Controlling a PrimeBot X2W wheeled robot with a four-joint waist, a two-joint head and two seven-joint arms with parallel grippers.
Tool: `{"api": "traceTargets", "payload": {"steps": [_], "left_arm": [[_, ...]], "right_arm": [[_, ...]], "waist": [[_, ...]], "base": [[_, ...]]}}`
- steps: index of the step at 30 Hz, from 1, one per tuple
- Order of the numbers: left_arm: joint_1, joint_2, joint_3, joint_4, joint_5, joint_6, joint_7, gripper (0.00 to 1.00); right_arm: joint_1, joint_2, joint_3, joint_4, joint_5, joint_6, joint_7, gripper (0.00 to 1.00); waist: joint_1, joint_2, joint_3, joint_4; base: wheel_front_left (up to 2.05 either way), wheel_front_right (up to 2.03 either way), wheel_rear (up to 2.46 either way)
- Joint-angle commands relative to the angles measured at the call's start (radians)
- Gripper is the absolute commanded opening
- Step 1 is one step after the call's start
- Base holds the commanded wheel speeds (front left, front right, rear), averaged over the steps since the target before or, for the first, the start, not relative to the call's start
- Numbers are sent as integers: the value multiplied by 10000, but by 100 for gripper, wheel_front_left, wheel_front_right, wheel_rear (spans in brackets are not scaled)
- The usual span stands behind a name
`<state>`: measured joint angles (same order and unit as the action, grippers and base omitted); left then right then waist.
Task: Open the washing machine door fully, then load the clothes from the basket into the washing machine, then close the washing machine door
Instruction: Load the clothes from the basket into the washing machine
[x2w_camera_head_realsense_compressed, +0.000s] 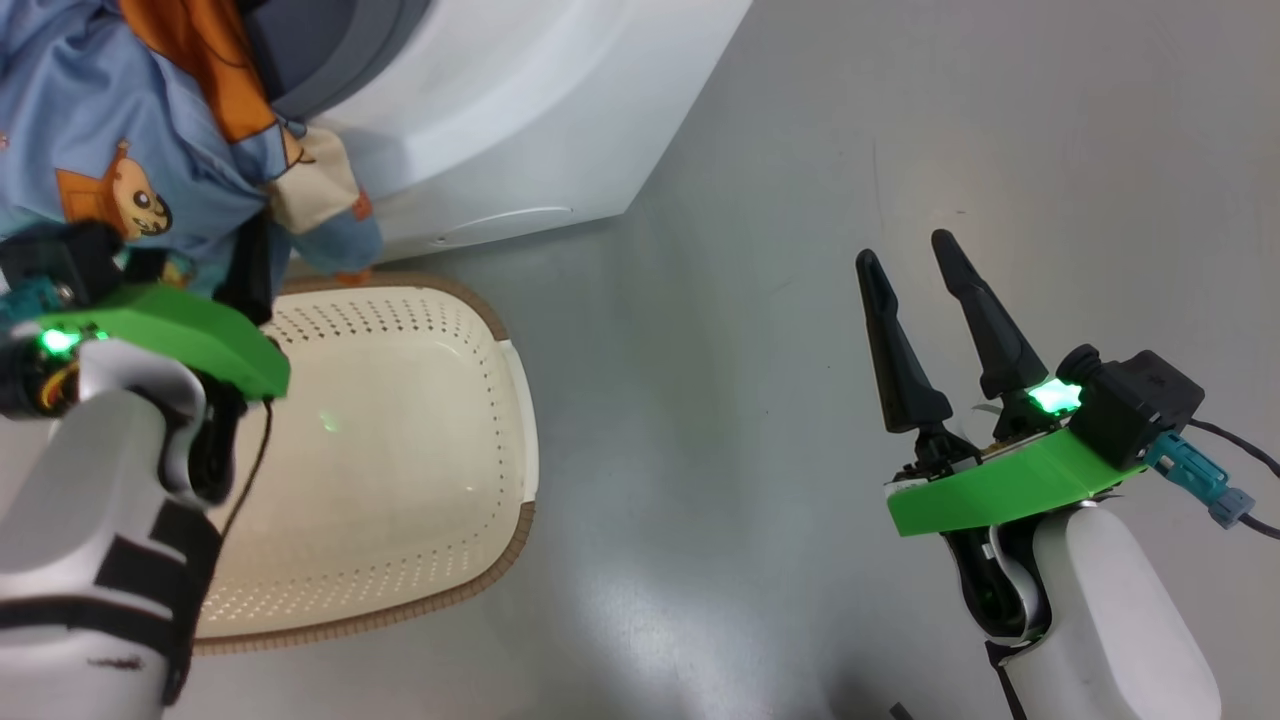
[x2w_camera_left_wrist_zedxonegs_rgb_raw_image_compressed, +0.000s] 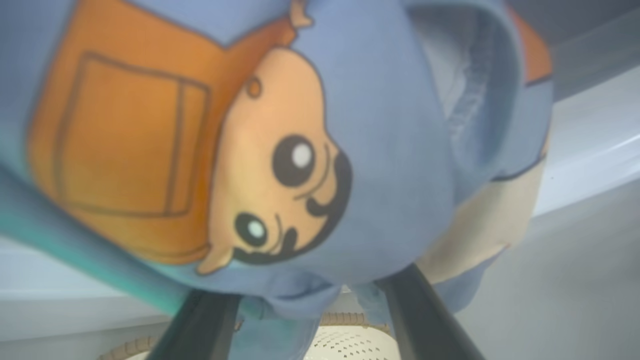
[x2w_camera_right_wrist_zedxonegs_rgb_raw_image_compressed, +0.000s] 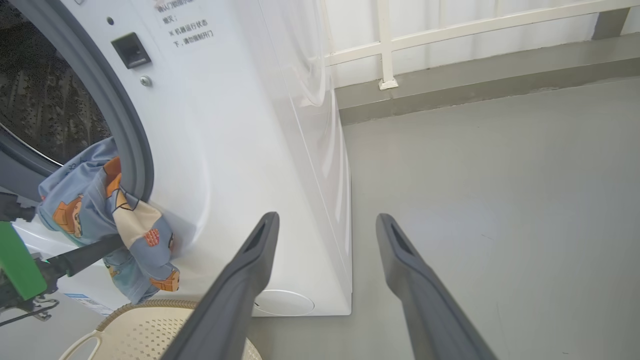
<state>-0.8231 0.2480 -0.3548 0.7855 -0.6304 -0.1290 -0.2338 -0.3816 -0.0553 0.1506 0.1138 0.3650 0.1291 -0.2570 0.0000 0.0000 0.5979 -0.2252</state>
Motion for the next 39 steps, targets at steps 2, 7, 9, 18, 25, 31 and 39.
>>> {"api": "traceTargets", "payload": {"steps": [2,7,9,18,25,31,39], "left_arm": [[-497,312,202,233,-133,-16,-159,100],[-819,277,4,619,-319,-16,-238,0],[-818,283,-129,619,-397,-16,-254,0],[-49,520,96,-854,-464,-17,-276,0],[1310,666,848,-2951,-128,-17,-278,0],[1838,655,1531,-4318,200,44,-278,0],[797,947,1631,-4707,357,288,339,0]], "right_arm": [[36,51,218,-219,46,16,-48,100],[54,51,163,-242,23,16,-48,100],[70,51,135,-252,7,16,-48,100],[84,51,108,-254,13,16,-48,100],[144,51,60,-235,6,16,-48,100],[141,51,58,-209,-6,16,-48,100],[7,51,195,-176,1,16,-48,100]], "waist": [[0,0,42,-14],[0,0,71,20],[0,0,69,59],[0,0,10,227],[0,0,-33,343],[0,0,-43,459],[0,0,87,408]], "base": [[0,0,0],[0,0,0],[0,0,0],[0,0,0],[0,0,0],[0,0,0],[0,0,0]]}}
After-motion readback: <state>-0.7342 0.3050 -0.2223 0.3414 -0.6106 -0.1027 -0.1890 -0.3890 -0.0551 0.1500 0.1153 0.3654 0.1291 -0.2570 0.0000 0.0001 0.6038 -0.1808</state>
